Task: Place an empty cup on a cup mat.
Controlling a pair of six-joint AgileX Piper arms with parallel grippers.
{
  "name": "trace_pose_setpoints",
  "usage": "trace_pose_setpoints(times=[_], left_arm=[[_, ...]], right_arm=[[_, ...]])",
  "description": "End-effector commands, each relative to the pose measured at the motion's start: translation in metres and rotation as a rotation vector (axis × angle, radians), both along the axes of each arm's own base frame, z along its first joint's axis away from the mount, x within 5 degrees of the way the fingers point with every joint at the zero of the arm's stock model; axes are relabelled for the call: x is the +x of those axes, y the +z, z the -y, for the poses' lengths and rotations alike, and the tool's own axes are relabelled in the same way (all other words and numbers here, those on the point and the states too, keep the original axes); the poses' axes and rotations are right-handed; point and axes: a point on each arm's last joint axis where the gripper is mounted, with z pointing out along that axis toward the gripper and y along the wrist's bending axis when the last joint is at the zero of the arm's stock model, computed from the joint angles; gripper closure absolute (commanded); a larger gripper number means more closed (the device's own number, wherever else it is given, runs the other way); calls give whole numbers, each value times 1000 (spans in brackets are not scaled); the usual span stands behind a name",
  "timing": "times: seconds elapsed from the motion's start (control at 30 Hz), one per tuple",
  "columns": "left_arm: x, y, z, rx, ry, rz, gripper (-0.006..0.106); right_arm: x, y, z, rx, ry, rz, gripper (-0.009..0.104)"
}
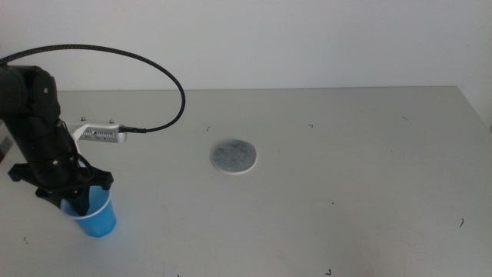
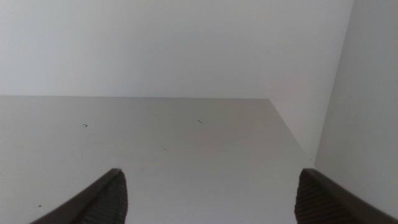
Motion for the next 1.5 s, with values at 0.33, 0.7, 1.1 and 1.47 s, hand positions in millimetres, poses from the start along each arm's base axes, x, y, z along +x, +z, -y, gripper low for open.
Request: trace_pose_setpoints(times=[0.33, 0.7, 1.1, 1.47], left_arm=[[-2, 54, 6, -73, 39, 118, 100], [28, 119, 56, -101, 97, 285, 100], [78, 115, 159, -167, -38, 248, 100], [99, 83, 197, -168, -81, 220, 100]], right_arm=[[-2, 12, 0, -23, 2, 107, 1], [-2, 12, 0, -23, 2, 107, 1], [-2, 12, 0, -23, 2, 107, 1], [-2, 12, 0, -23, 2, 107, 1]])
